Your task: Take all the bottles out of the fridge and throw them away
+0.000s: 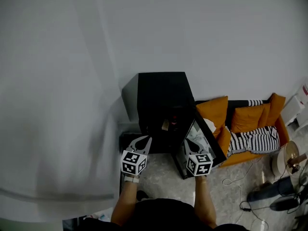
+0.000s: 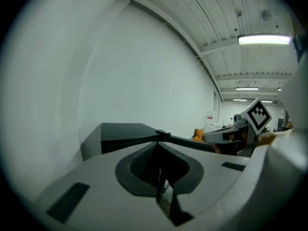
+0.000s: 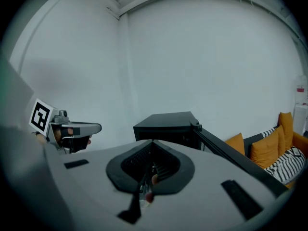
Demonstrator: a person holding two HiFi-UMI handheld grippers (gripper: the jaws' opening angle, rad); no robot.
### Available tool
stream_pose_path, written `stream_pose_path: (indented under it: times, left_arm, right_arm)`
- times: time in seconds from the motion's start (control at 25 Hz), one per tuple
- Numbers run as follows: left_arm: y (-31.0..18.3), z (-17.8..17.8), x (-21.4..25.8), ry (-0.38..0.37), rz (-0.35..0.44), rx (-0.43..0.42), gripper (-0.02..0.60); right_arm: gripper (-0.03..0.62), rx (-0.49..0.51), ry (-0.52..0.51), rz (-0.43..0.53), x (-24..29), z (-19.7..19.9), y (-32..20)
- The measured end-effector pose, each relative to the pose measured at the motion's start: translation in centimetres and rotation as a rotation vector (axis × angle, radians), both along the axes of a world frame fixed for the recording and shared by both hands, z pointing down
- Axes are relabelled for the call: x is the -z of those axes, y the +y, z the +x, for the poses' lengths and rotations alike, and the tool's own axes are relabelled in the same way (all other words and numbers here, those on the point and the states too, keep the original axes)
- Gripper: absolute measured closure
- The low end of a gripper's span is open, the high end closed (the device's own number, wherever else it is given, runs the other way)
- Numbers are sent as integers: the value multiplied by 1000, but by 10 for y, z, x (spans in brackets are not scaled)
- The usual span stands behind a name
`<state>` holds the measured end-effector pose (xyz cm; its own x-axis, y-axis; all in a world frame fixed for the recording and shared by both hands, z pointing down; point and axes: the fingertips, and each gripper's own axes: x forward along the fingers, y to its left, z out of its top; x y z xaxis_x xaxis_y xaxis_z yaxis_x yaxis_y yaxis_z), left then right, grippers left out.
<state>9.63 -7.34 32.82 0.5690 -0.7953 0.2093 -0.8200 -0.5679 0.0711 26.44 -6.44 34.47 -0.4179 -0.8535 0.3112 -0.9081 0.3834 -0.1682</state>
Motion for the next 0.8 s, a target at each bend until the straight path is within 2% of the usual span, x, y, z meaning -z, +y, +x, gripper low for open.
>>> stream_pose_path:
  times: [0.44, 0.68, 0.8]
  left_arm:
    - [-15, -29, -35, 21, -23, -38, 575]
    - [-44, -26, -76, 8, -39, -40, 574]
    - [-63, -14, -101, -6, -66, -40, 574]
  right_arm:
    - [592, -60, 7, -47, -28, -39, -1]
    - [592, -105, 7, -79, -61, -40, -8]
    - [592, -115, 13, -92, -76, -32, -20]
